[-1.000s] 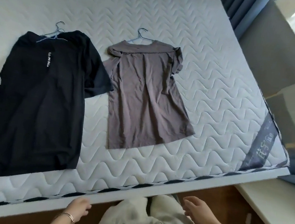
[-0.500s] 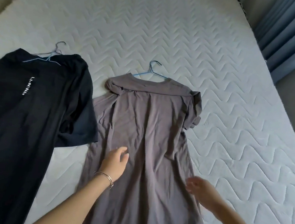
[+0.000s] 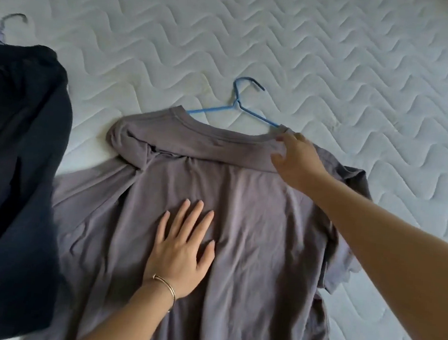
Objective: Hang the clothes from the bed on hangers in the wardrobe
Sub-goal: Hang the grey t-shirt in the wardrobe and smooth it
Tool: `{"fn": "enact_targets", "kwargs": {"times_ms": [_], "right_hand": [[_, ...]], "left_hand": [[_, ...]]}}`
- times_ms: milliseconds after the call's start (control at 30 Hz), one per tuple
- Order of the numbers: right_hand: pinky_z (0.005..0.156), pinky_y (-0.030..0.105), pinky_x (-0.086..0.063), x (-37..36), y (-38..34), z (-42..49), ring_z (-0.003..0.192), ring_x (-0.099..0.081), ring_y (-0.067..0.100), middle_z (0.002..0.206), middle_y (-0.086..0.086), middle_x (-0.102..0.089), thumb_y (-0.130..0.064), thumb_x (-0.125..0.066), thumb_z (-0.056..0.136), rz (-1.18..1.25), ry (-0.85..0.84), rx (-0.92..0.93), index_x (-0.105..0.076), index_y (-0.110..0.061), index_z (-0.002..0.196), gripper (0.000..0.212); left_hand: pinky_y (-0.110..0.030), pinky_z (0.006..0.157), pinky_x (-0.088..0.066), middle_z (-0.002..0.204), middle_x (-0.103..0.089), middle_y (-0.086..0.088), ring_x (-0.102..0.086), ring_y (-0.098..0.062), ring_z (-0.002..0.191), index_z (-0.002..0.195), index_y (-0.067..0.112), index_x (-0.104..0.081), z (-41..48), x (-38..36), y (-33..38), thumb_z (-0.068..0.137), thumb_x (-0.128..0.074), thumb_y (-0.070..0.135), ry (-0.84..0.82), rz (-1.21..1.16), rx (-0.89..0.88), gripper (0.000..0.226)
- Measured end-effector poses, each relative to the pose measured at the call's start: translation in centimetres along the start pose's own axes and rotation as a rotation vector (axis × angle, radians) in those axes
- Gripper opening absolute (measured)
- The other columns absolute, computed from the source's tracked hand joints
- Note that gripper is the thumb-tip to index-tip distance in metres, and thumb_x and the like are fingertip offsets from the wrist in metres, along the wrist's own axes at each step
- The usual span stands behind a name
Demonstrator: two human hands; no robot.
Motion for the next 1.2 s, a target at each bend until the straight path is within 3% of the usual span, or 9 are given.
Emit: {"fn": "enact_targets", "kwargs": {"times_ms": [233,333,433,667,800,933,1000,1100,1200], "right_hand": [[0.113,0.046,-0.017,-1.6,-2.4,8.6,0.136,-0.027,0.028,0.145,0.010,-0.035,-0.010,-0.045,0.090,-0.126,-0.156,-0.084,-0.020,-0.013,0.143,0.059],[0.103,0.041,-0.031,-1.1,-3.0,8.5,0.124,-0.040,0.031,0.130,0.014,-0.049,-0.015,-0.043,0.093,-0.080,-0.022,-0.078,-0.042,-0.009,0.130,0.037],[0.073,0.029,-0.038,2.1,-3.4,6.0,0.095,-0.053,0.030,0.098,0.011,-0.056,-0.021,-0.044,0.094,0.155,0.031,-0.050,-0.059,-0.005,0.113,0.028],[0.053,0.029,-0.041,10.2,-4.9,-7.1,0.052,-0.043,0.017,0.060,0.003,-0.045,-0.023,-0.058,0.088,0.466,0.082,-0.054,-0.066,-0.014,0.093,0.013],[0.050,0.027,-0.039,10.2,-6.2,-15.2,0.041,-0.038,0.011,0.065,0.003,-0.044,-0.018,-0.062,0.086,0.833,0.013,-0.191,-0.067,-0.012,0.081,0.008],[0.055,0.027,-0.033,10.6,-10.1,-23.5,0.048,-0.038,0.012,0.064,0.000,-0.044,-0.013,-0.049,0.092,1.028,-0.025,-0.190,-0.064,-0.014,0.076,0.022],[0.059,0.025,-0.034,11.8,-13.0,-28.0,0.056,-0.042,0.012,0.061,0.000,-0.047,-0.010,-0.041,0.095,1.059,-0.046,-0.114,-0.063,-0.016,0.075,0.030],[0.072,0.022,-0.044,15.3,-17.9,-34.6,0.070,-0.054,0.007,0.082,0.000,-0.060,0.001,-0.034,0.093,0.966,-0.103,0.111,-0.064,-0.016,0.087,0.034],[0.074,0.021,-0.042,20.3,-21.2,-40.1,0.074,-0.053,0.009,0.097,0.006,-0.065,-0.009,-0.041,0.093,0.708,-0.098,0.215,-0.067,-0.018,0.087,0.028]], "left_hand": [[-0.041,0.109,-0.019,0.140,-0.049,-0.004,-0.033,-0.021,0.134,0.131,0.022,-0.042,0.0,-0.3,0.0,0.077,-0.045,0.040,0.069,-0.016,-0.038,0.056],[-0.041,0.109,-0.019,0.140,-0.050,-0.004,-0.033,-0.021,0.133,0.130,0.022,-0.043,0.1,-0.4,-0.2,0.077,-0.046,0.040,0.079,-0.021,-0.038,0.056],[-0.040,0.110,-0.018,0.139,-0.051,-0.004,-0.033,-0.020,0.133,0.129,0.023,-0.044,0.3,-0.4,-0.3,0.077,-0.046,0.039,0.098,-0.032,-0.030,0.055],[-0.034,0.110,-0.019,0.140,-0.049,0.000,-0.036,-0.016,0.135,0.128,0.018,-0.052,0.8,1.5,0.0,0.074,-0.043,0.046,-0.021,-0.276,0.113,0.062],[-0.024,0.099,-0.033,0.131,-0.056,-0.007,-0.050,-0.015,0.118,0.125,0.010,-0.054,-0.4,8.5,1.8,0.090,-0.053,0.018,-0.059,-1.210,0.515,0.037],[-0.024,0.082,-0.047,0.100,-0.061,0.000,-0.059,-0.011,0.091,0.119,0.015,-0.052,-5.5,20.9,5.4,0.091,-0.050,0.015,0.166,-1.466,0.412,0.029],[-0.025,0.084,-0.049,0.101,-0.062,-0.001,-0.059,-0.013,0.094,0.127,0.012,-0.047,-7.5,26.4,8.1,0.087,-0.056,0.025,0.003,-1.453,0.247,0.043],[-0.017,0.051,-0.051,0.081,-0.063,0.003,-0.060,-0.009,0.073,0.105,0.018,-0.050,-11.0,34.5,10.3,0.090,-0.054,0.019,-0.039,-1.329,0.142,0.016],[-0.032,0.073,-0.055,0.072,-0.065,-0.001,-0.063,-0.021,0.072,0.070,0.018,-0.055,-15.1,42.4,10.5,0.095,-0.040,0.016,-0.006,-1.096,0.070,0.029]]}}
Point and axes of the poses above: each hand's wrist, its own z-axis towards the middle knuckle, its own x-axis out of the back of the hand, y = z × x, the point moved 3 cm from there along z, towards the middle knuckle
